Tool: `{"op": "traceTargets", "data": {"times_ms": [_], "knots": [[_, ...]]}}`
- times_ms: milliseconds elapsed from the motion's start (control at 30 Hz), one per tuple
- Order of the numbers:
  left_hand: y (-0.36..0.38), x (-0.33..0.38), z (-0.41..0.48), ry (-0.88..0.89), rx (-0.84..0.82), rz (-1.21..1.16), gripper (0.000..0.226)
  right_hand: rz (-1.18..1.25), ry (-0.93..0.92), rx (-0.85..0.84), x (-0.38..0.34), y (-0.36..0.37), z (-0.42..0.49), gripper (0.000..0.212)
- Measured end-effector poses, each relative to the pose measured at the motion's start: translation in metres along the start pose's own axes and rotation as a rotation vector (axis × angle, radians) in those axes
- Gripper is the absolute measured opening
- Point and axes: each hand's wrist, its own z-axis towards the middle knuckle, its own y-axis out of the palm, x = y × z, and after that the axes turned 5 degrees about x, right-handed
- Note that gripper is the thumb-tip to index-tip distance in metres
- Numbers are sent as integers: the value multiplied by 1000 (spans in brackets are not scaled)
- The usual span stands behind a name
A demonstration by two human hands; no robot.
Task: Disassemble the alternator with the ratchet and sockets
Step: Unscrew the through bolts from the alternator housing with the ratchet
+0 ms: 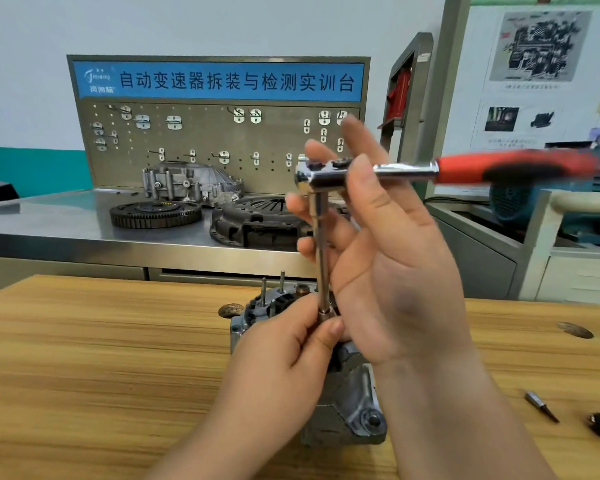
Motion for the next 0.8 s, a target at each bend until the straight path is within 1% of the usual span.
{"op": "traceTargets", "data": {"times_ms": [100, 200, 300, 367, 433, 500, 567, 633, 700, 733, 800], "knots": [[-1, 1, 3, -40, -24, -22, 17, -62, -73, 30, 0, 0, 0, 25], [-7, 2, 7, -59, -105, -130, 17, 8, -12, 34, 0, -1, 0, 23], [-15, 4, 9, -39, -177, -170, 19, 35, 67, 55, 0, -3, 1, 38], [-16, 3, 9, -35, -167, -142, 24, 25, 91, 54, 0, -4, 2, 39], [-14, 3, 8, -42, -145, -109, 33, 11, 59, 46, 1, -3, 2, 30], [-12, 4, 7, -59, -121, -89, 34, -22, -20, 49, 1, -2, 1, 19], [-11, 6, 8, -60, -103, -80, 31, -96, -115, 60, 1, -3, 1, 21], [-11, 7, 7, -66, -105, -120, 30, -130, -146, 51, 0, -3, 1, 22], [-12, 6, 6, -59, -109, -184, 30, -88, -81, 3, 1, -2, 0, 23], [-13, 5, 6, -55, -116, -204, 24, -58, -31, -21, 1, -1, 0, 26], [-13, 3, 7, -61, -131, -210, 16, -10, 65, -46, 2, -1, 1, 38]]}}
